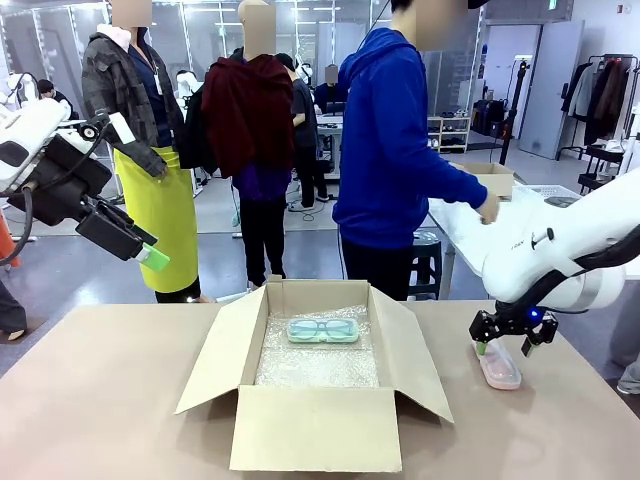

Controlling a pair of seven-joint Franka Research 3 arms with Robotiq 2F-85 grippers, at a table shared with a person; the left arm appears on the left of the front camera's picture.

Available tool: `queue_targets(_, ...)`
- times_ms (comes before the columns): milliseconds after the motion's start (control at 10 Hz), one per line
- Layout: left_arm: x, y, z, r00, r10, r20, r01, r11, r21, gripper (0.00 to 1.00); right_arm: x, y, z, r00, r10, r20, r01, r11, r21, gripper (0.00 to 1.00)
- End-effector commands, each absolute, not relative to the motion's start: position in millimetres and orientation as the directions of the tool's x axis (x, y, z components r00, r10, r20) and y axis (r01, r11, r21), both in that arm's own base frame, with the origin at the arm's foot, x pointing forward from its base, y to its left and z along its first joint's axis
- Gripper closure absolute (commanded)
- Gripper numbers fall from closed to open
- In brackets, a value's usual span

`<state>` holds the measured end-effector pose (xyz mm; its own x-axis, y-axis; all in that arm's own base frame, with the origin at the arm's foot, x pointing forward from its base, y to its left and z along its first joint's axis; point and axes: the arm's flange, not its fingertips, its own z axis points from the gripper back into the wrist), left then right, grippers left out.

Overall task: Pack the glasses set securely to prepare it for shipping.
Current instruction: Put the Glasses case from the right side of the table into the Package Box.

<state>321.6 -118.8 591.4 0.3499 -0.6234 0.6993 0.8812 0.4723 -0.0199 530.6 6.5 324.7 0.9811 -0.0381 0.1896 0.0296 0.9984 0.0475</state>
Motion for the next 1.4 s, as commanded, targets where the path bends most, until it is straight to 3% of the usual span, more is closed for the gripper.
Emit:
queue_targets(0,321.7,-115.2,592.7,0.33,-0.626,0.706,0.895,0.446,-0.023,0.0,538.1,9.4,316.0,0.98,-0.077,0.183,0.072,0.997,0.035,0.0)
queue_targets(300,321.7,-115.2,592.7,0.33,-0.626,0.706,0.895,0.446,-0.023,0.0,541.3,8.4,309.9,0.985,-0.069,0.16,0.064,0.997,0.035,0.0)
queue_targets(800,321.7,-115.2,592.7,0.33,-0.626,0.706,0.895,0.446,-0.023,0.0,543.1,6.5,308.1,0.989,-0.059,0.135,0.055,0.998,0.039,0.49)
queue_targets(900,321.7,-115.2,592.7,0.33,-0.626,0.706,0.895,0.446,-0.023,0.0,540.4,6.7,314.7,0.989,-0.054,0.14,0.051,0.998,0.025,0.39)
queue_targets(1000,321.7,-115.2,592.7,0.33,-0.626,0.706,0.895,0.446,-0.023,0.0,533.9,7.0,333.0,0.989,-0.04,0.139,0.034,0.999,0.04,0.58)
queue_targets(1300,321.7,-115.2,592.7,0.33,-0.626,0.706,0.895,0.446,-0.023,0.0,497.0,9.0,419.1,0.977,0.11,0.182,-0.121,0.991,0.052,0.58)
